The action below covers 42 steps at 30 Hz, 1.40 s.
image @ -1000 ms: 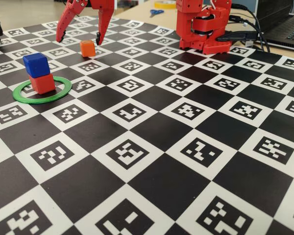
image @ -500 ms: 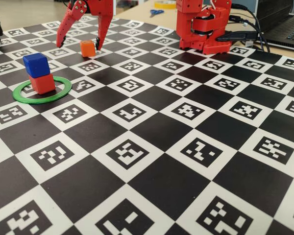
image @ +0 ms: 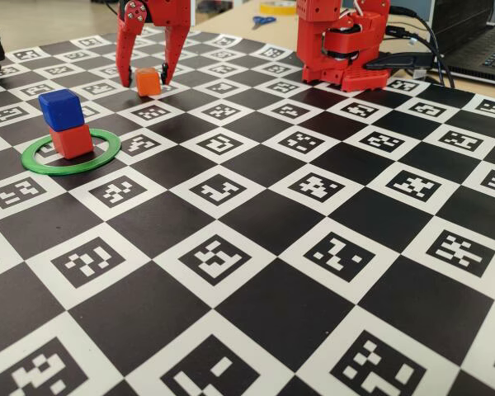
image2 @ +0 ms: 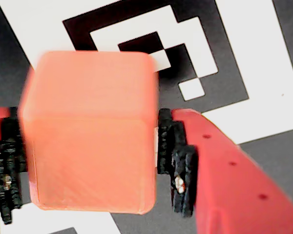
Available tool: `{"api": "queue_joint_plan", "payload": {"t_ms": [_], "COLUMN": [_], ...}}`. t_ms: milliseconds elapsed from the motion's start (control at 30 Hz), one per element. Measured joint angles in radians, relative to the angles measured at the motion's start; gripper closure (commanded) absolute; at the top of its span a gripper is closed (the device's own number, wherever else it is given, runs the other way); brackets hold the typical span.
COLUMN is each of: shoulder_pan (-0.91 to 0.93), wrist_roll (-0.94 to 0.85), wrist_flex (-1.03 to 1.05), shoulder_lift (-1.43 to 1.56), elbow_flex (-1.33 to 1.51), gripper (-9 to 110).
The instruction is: Grab the red cube then put it in the green circle then put the blue cube on top and finally the orange cube on top
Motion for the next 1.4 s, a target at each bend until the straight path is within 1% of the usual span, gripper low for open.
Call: {"api": "queue_joint_plan", "payload": {"t_ms": [233,600,1033,1400], "shoulder_pan": [0.000,0.000,-0.063,-0.186], "wrist_roll": [-0.015,-0.015,0.011,0.080], "wrist_flex": [0.000,0.002,0.144,0.265], "shoulder_lift": [0.000,0.000,0.005,0.005], "elbow_flex": [0.000,0.000,-0.052,-0.184], "gripper": [91,91,91,92]}}
